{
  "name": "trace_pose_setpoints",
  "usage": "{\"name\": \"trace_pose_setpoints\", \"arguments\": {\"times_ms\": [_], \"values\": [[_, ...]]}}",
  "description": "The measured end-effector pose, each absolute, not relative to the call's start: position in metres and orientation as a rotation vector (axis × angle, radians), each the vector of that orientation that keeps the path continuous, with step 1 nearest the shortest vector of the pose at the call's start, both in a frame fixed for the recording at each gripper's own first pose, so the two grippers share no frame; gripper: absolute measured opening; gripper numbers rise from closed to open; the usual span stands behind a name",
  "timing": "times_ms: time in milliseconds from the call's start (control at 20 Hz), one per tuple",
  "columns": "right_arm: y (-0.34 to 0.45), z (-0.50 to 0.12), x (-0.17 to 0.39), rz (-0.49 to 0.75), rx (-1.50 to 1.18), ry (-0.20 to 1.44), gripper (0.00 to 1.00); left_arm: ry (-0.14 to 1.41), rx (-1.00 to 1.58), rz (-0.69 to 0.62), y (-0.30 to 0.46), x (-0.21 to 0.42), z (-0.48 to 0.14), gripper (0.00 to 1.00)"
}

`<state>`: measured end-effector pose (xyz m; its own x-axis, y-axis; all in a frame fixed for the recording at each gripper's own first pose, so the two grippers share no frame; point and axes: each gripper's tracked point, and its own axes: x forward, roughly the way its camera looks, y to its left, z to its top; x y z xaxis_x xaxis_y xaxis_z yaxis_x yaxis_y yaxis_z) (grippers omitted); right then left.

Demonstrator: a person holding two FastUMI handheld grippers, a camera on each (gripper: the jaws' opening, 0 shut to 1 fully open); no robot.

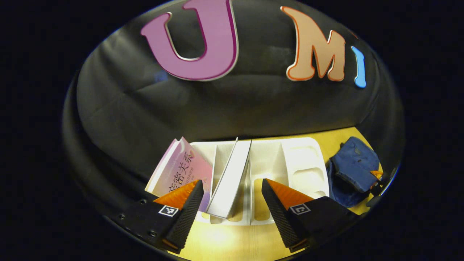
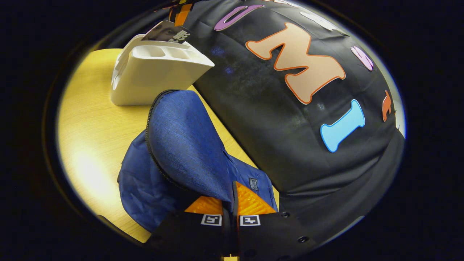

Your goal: Open the schoolbag, grab two books from the bookshelf and put them into the schoolbag.

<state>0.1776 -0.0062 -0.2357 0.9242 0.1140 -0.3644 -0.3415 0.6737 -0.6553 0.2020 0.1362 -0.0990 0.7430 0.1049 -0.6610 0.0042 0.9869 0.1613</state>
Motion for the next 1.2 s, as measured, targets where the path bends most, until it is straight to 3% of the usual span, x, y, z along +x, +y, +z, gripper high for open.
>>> {"name": "trace_pose_setpoints", "arguments": {"times_ms": [500, 650, 800, 850, 1200], "values": [[-0.011, -0.236, 0.177, 0.254, -0.779, 0.318, 0.02, 1.157, 0.164, 0.015, 0.149, 0.212, -0.149, 0.84], [-0.01, -0.236, 0.178, 0.251, -0.78, 0.321, 0.02, 1.242, 0.211, -0.024, 0.15, 0.212, -0.155, 0.7], [-0.011, -0.237, 0.178, 0.25, -0.781, 0.326, 0.02, 1.304, 0.274, -0.028, 0.16, 0.216, -0.159, 0.66], [-0.011, -0.239, 0.179, 0.249, -0.78, 0.329, 0.02, 1.324, 0.297, -0.006, 0.165, 0.217, -0.16, 0.53], [-0.014, -0.232, 0.168, 0.25, -0.779, 0.339, 0.02, 1.42, 0.285, -0.034, 0.15, 0.217, -0.176, 0.42]]}}
